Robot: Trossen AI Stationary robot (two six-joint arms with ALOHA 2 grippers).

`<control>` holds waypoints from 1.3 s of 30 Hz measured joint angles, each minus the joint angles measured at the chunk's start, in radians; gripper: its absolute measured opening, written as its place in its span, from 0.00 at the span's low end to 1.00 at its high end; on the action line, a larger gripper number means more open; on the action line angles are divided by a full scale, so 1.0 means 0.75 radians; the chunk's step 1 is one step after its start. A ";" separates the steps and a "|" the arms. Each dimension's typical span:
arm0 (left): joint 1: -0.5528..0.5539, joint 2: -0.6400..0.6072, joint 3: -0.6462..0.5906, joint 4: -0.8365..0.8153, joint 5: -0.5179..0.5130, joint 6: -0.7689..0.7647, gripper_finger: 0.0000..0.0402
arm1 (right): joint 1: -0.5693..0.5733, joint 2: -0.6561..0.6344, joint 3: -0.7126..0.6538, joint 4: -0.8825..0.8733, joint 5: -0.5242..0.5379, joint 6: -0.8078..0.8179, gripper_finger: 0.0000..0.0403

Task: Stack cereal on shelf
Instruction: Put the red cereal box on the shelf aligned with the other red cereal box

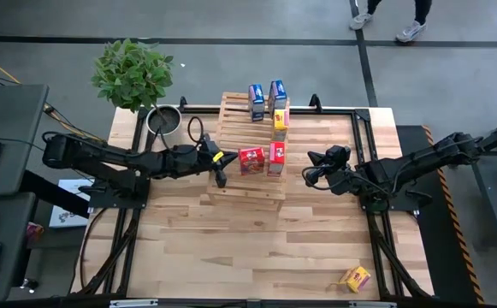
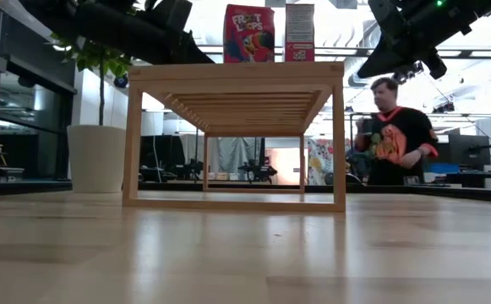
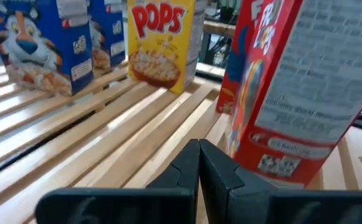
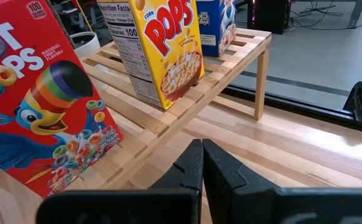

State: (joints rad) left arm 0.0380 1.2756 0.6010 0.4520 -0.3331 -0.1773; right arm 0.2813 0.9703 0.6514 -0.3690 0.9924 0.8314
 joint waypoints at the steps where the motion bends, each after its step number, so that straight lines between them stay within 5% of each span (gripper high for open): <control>1: 0.000 0.011 0.000 0.027 -0.001 0.010 0.00 | 0.000 0.000 0.000 0.000 0.000 0.003 0.00; 9: 0.001 0.123 0.002 0.146 -0.035 0.040 0.00 | 0.000 0.000 0.000 0.000 0.001 0.001 0.00; 39: -0.177 0.125 0.074 0.055 0.024 -0.007 0.00 | 0.000 0.000 0.000 0.000 0.001 -0.002 0.00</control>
State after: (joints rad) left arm -0.0948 1.3695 0.6563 0.4931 -0.3154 -0.1827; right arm 0.2813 0.9705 0.6514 -0.3691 0.9928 0.8299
